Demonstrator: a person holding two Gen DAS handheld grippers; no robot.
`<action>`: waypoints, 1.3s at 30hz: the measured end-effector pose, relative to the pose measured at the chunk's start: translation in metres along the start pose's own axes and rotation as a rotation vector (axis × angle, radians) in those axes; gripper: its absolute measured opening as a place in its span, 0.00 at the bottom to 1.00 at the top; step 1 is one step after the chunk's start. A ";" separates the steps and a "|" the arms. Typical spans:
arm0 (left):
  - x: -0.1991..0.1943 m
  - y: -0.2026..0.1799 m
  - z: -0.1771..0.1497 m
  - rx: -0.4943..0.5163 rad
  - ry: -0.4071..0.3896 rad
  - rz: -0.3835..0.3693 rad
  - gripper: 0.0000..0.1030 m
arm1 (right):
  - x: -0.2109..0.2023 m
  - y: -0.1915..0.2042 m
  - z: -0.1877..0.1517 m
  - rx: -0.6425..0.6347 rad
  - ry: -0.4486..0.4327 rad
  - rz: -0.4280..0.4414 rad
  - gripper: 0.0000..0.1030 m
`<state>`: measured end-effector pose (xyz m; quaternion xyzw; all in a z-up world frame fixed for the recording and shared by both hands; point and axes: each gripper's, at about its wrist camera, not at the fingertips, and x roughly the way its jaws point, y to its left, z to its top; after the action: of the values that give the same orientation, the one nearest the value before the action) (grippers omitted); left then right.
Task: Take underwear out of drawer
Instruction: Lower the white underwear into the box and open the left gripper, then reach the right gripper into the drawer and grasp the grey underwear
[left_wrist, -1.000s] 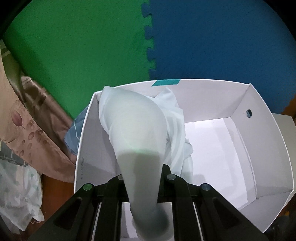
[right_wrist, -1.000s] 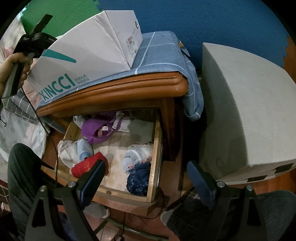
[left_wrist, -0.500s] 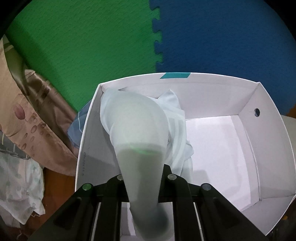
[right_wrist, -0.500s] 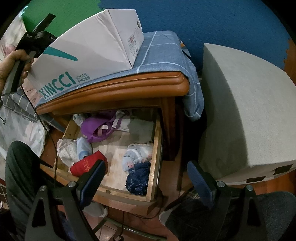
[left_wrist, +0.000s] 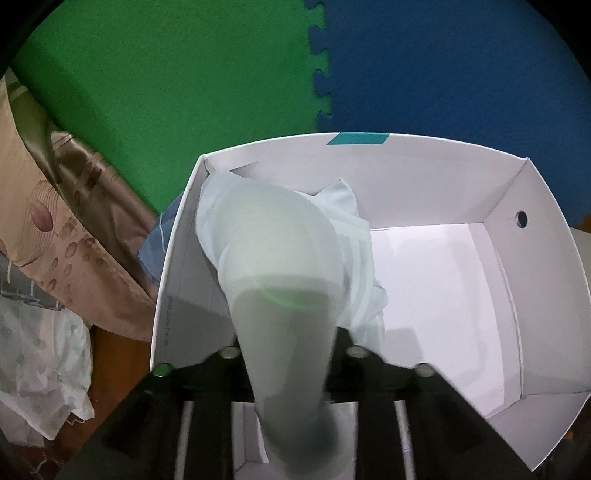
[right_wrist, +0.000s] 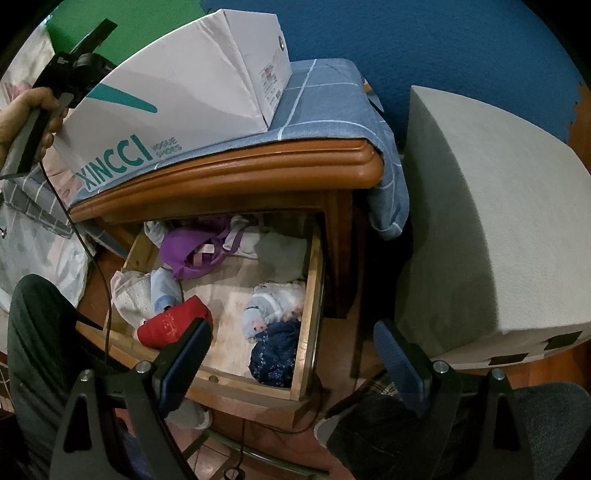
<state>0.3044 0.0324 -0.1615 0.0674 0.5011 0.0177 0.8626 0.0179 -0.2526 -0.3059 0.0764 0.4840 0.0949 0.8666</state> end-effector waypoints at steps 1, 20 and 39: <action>-0.002 0.001 0.001 -0.005 -0.003 -0.014 0.42 | 0.001 0.000 0.000 -0.003 0.002 -0.001 0.89; -0.163 0.122 -0.136 -0.084 -0.698 -0.186 1.00 | 0.034 0.040 -0.002 -0.132 0.151 0.022 0.89; -0.071 0.182 -0.233 -0.249 -0.688 -0.207 1.00 | 0.119 0.241 0.006 -0.586 0.224 0.080 0.89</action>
<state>0.0738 0.2288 -0.1901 -0.0869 0.1803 -0.0322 0.9792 0.0620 0.0092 -0.3465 -0.1687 0.5250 0.2722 0.7885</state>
